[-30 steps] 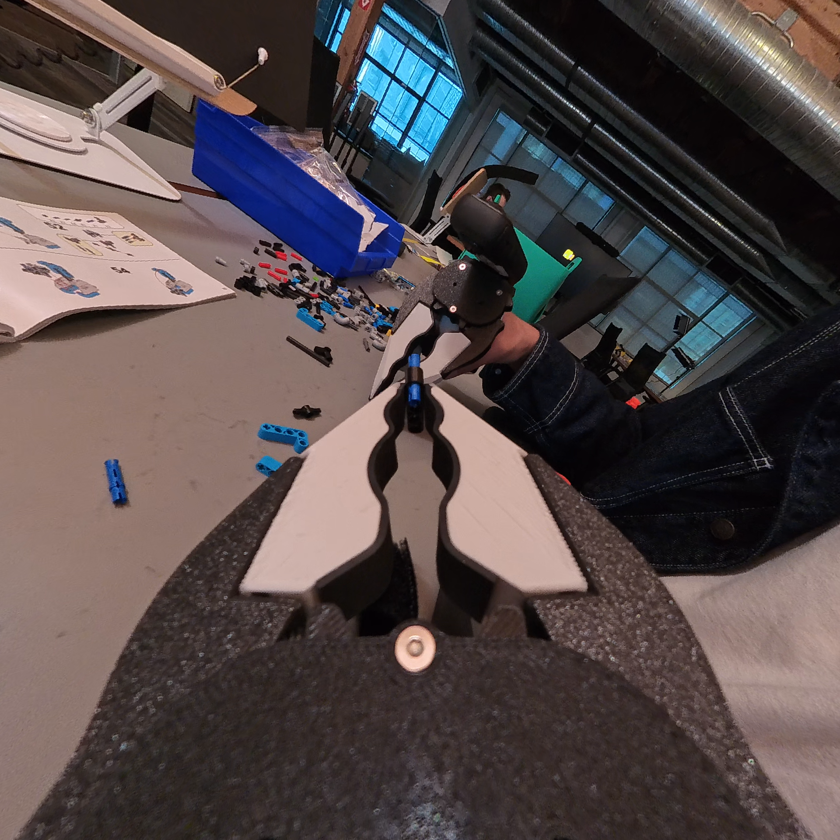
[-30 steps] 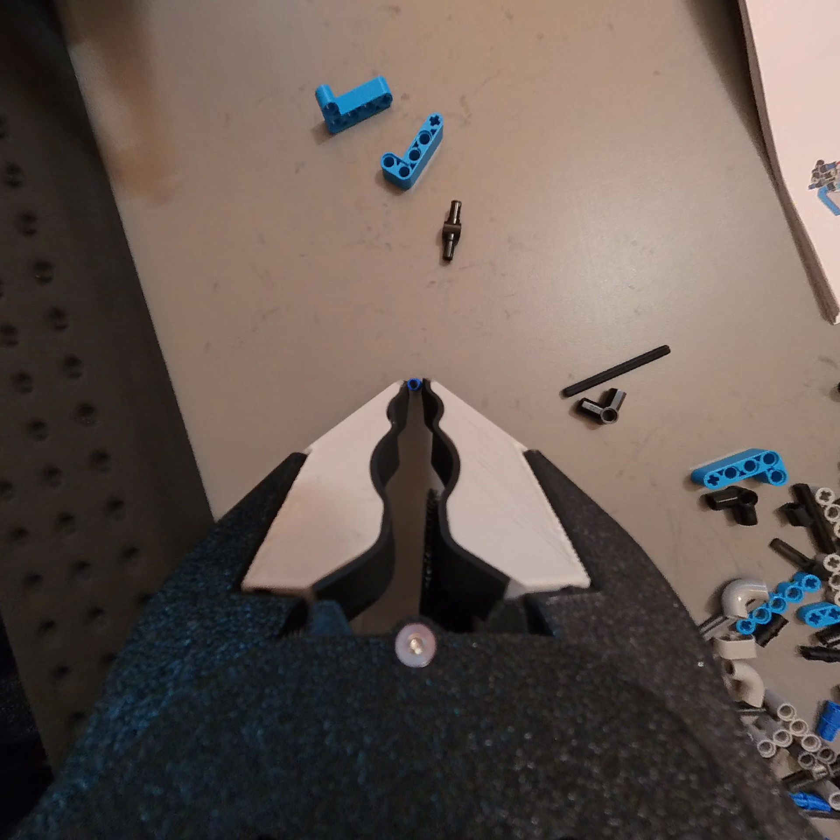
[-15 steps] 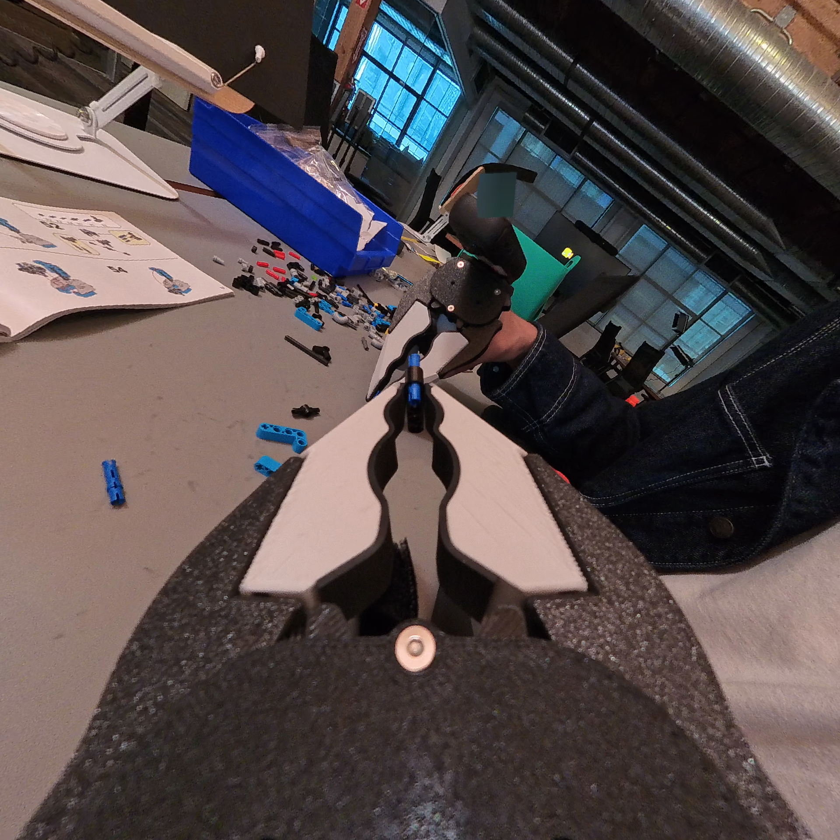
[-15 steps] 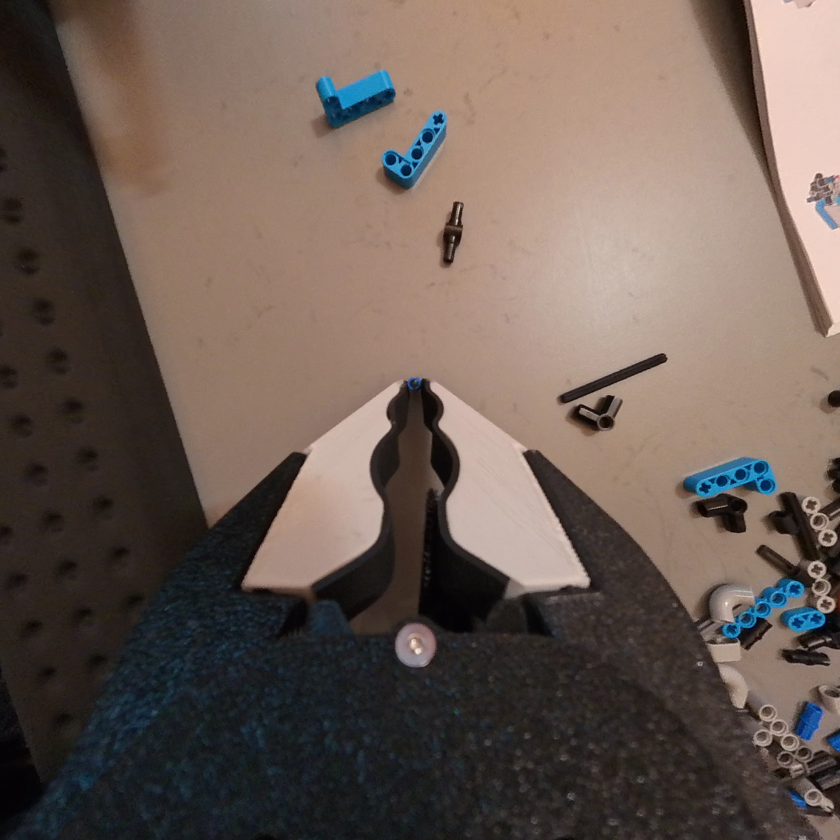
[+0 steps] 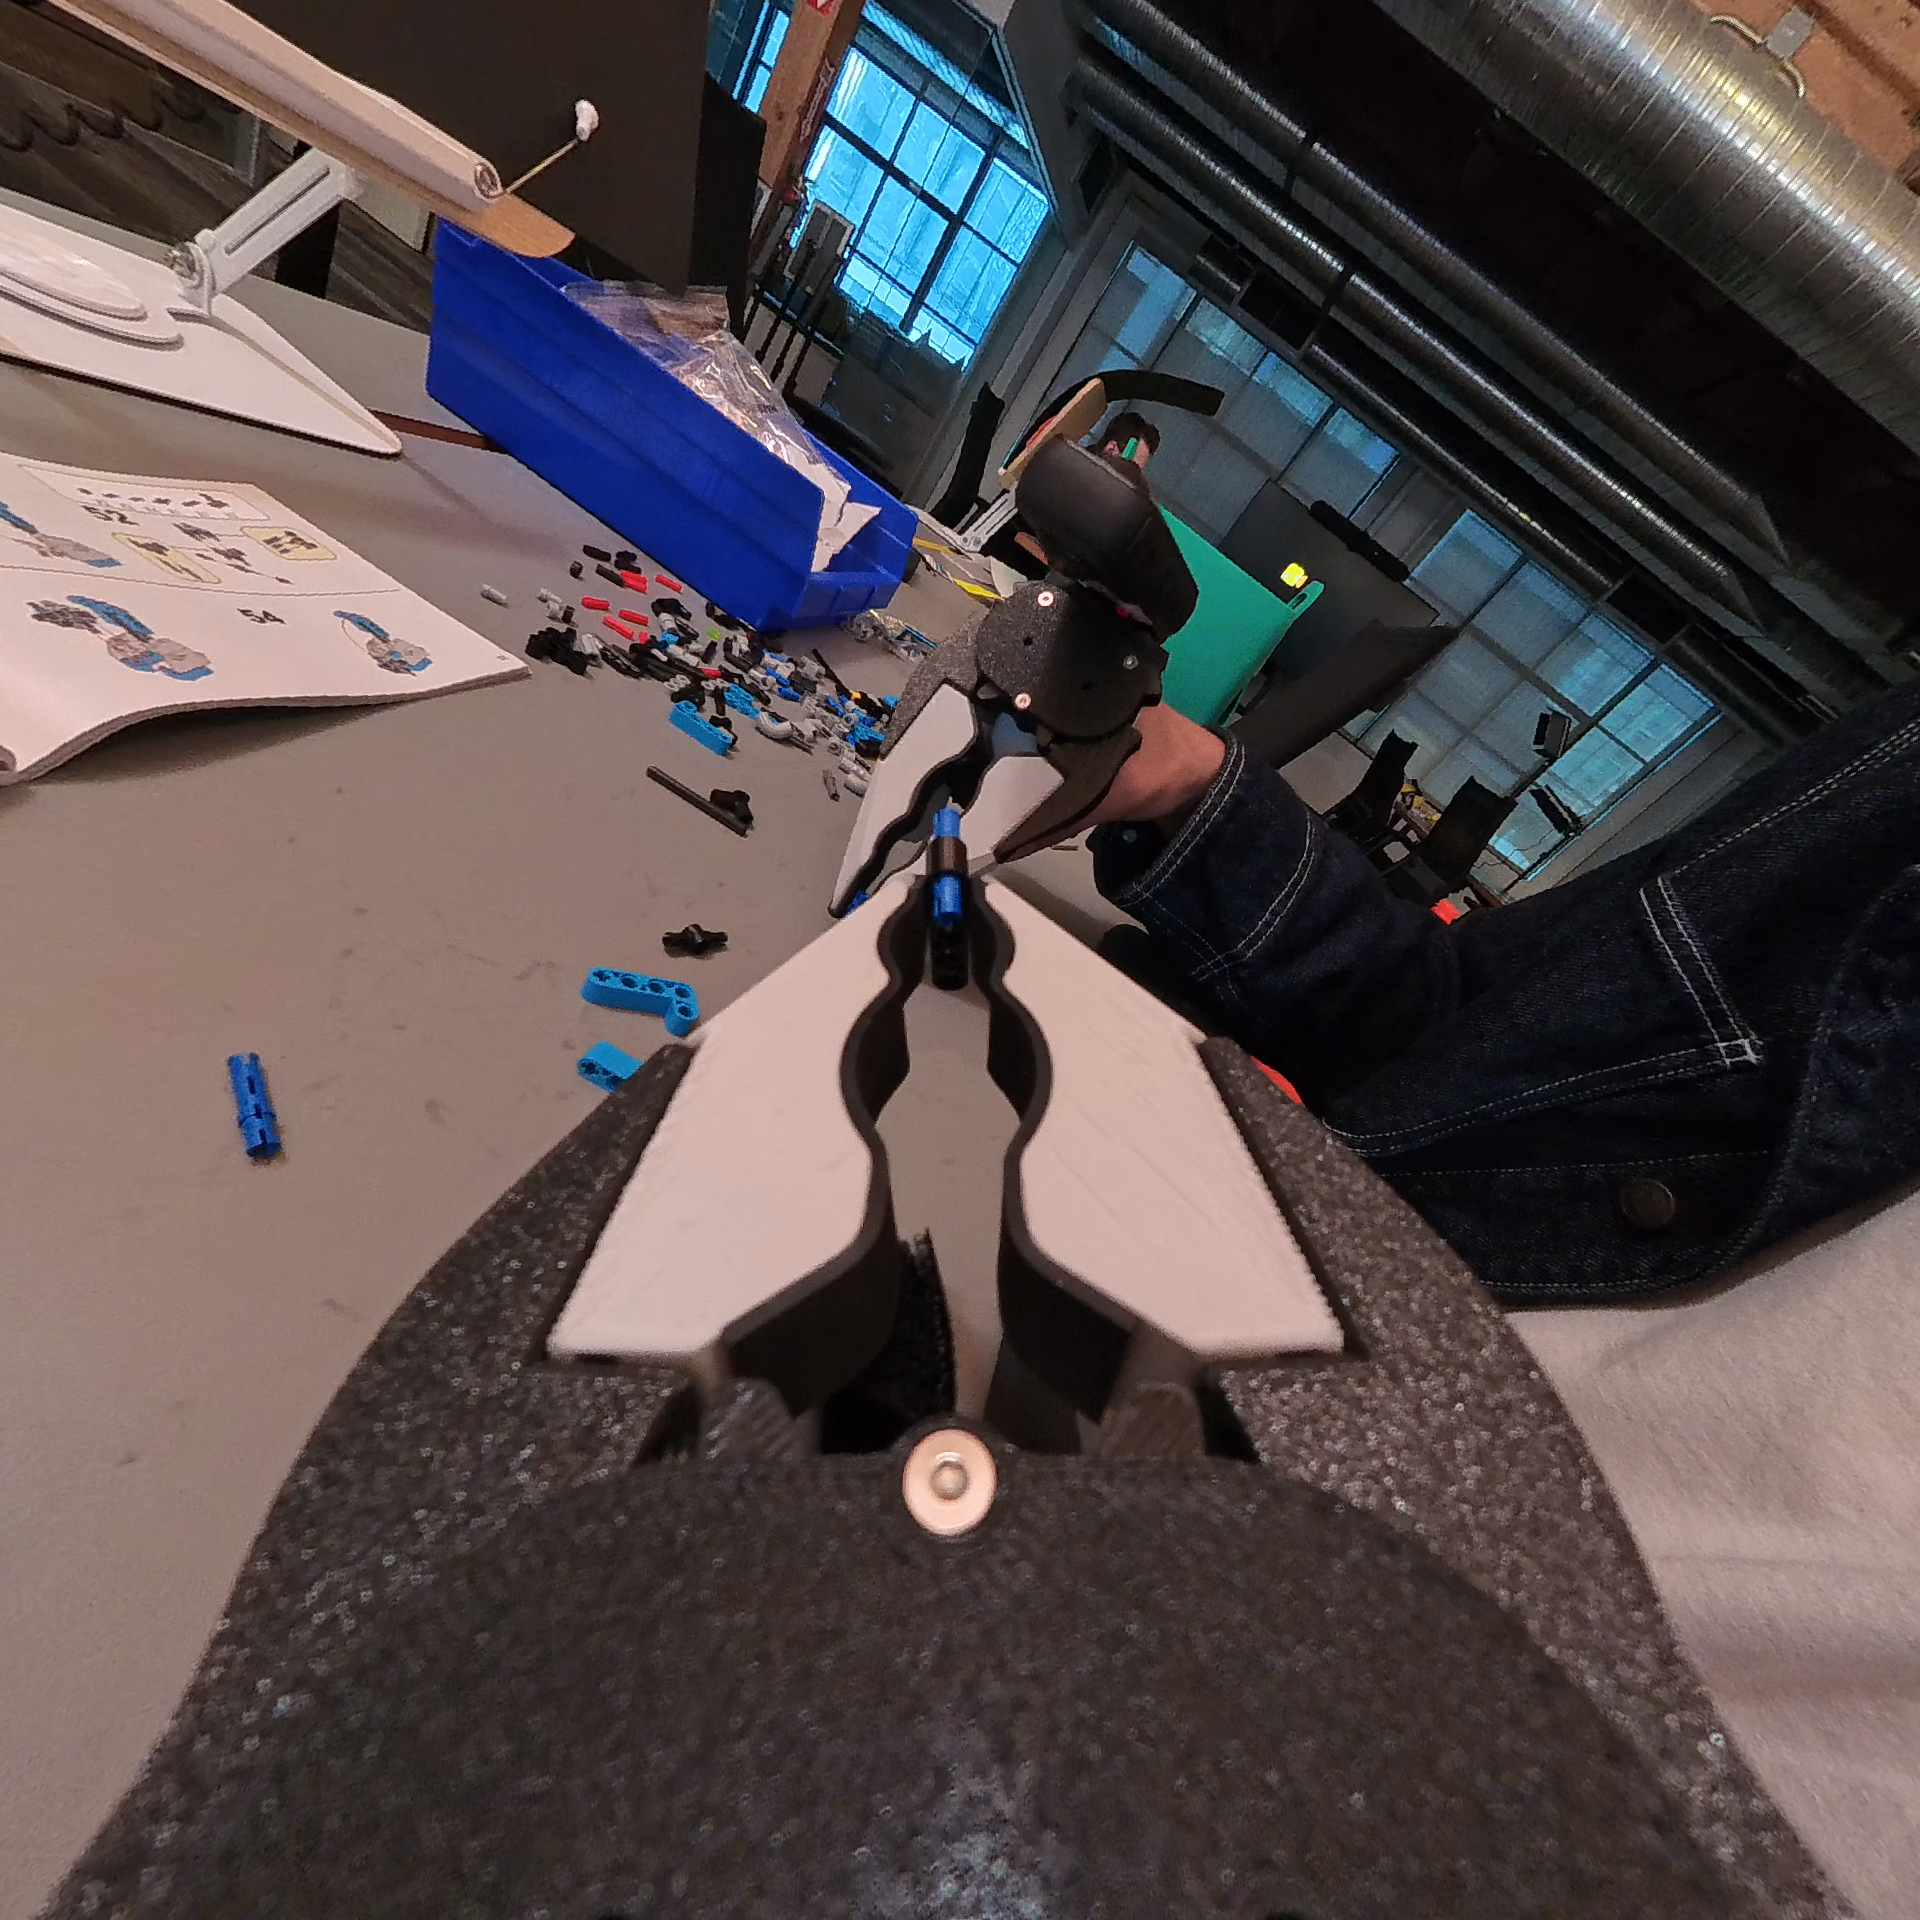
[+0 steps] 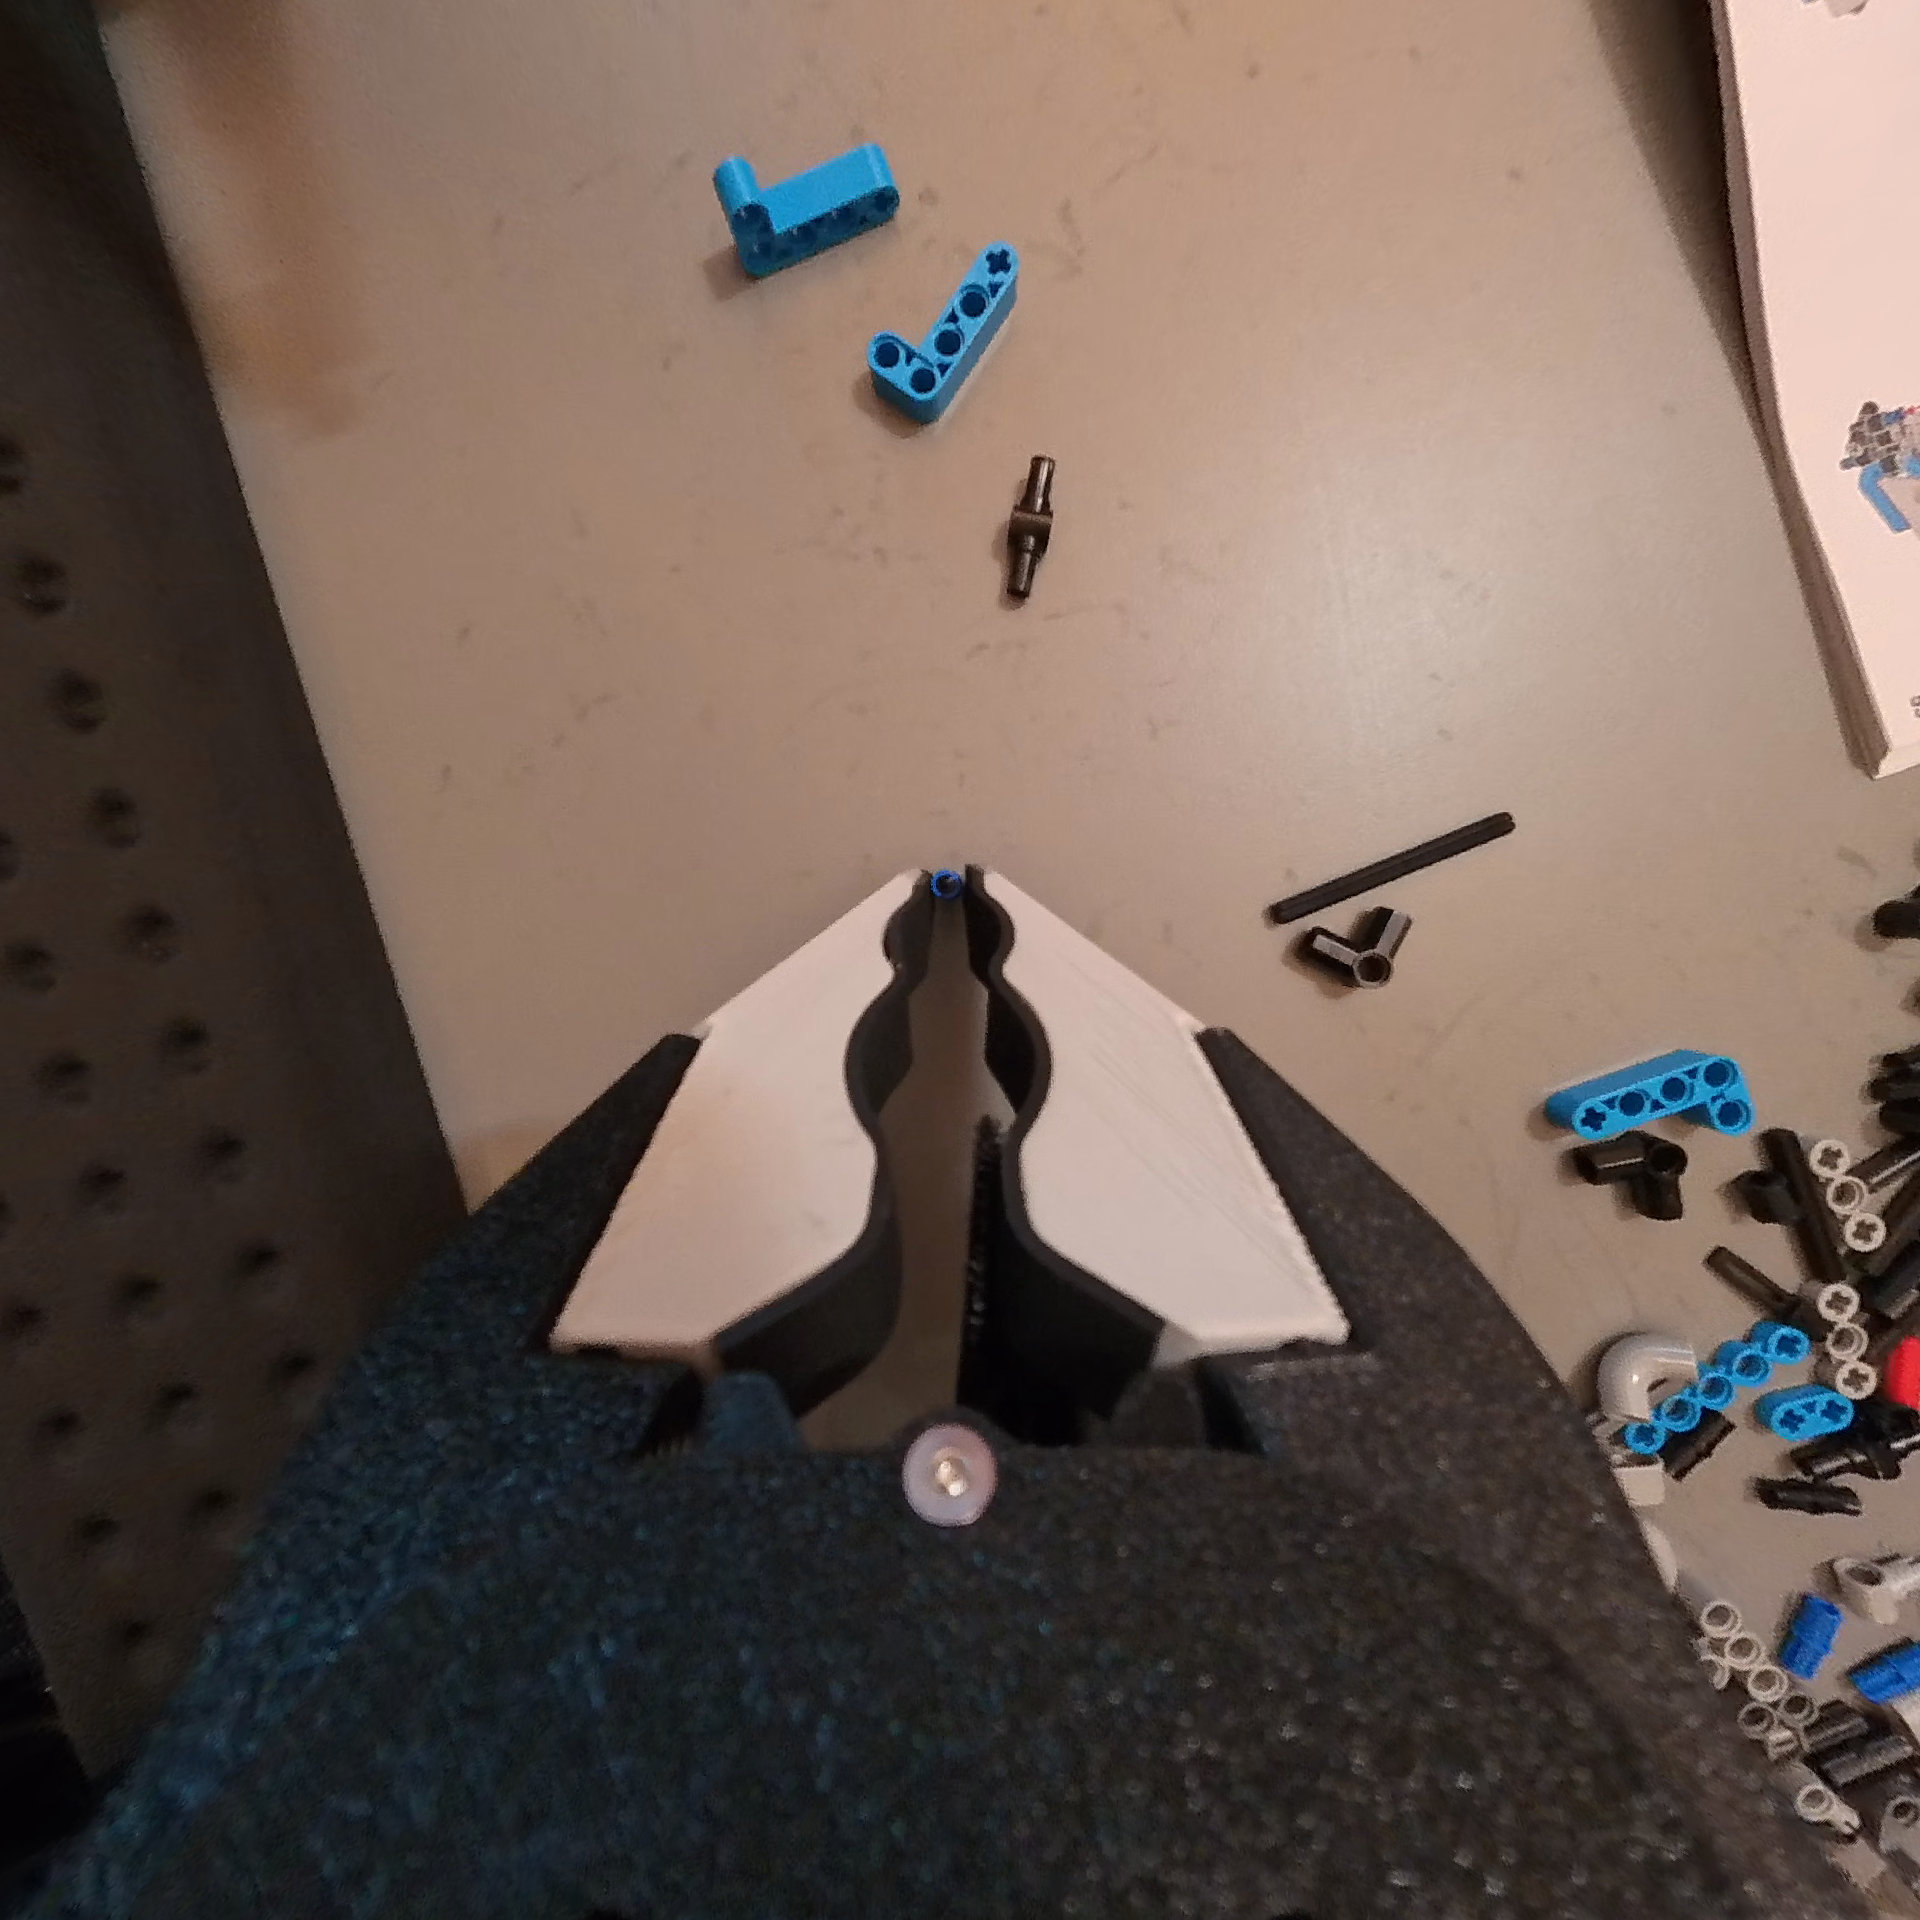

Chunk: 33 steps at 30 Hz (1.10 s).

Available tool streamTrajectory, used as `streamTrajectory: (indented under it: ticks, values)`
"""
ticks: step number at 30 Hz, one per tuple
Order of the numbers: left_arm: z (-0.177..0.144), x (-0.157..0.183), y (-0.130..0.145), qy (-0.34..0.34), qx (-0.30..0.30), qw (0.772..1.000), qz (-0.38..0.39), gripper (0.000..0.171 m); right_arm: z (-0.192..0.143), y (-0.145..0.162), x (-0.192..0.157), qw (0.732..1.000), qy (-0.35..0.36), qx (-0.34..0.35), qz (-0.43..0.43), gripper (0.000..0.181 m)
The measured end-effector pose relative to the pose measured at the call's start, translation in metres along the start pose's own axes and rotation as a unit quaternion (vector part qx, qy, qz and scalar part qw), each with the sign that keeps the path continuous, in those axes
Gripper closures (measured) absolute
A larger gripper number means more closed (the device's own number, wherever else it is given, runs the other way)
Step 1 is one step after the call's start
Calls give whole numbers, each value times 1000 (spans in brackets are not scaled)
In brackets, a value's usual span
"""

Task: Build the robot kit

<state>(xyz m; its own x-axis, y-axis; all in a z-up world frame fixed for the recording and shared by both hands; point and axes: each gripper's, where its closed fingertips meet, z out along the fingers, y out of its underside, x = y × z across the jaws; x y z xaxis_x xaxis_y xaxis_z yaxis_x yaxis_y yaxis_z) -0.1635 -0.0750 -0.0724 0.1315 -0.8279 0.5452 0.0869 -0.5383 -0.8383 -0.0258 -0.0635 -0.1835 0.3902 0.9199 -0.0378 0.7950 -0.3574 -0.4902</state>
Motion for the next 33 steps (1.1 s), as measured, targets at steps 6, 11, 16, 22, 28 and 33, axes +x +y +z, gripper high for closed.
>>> streamTrajectory:
  ticks: [6,11,16,22,28,33]
  values:
    - [0,0,0,1,1,1000,0,165,1,-1,0,1000,2,1,-7,177]
    - [-6,9,-10,34,27,999,-16,165,-27,-75,-19,978,-54,198,23,177]
    - [-14,23,-22,98,63,992,-53,165,-72,-177,-71,854,-220,464,84,179]
    - [-19,28,-29,124,83,986,-72,165,-61,-196,-84,852,-233,462,77,179]
    - [-18,29,-27,128,76,986,-76,165,-59,-194,-87,854,-240,457,72,179]
    - [-16,28,-21,132,60,985,-90,166,-55,-188,-88,875,-223,429,38,178]
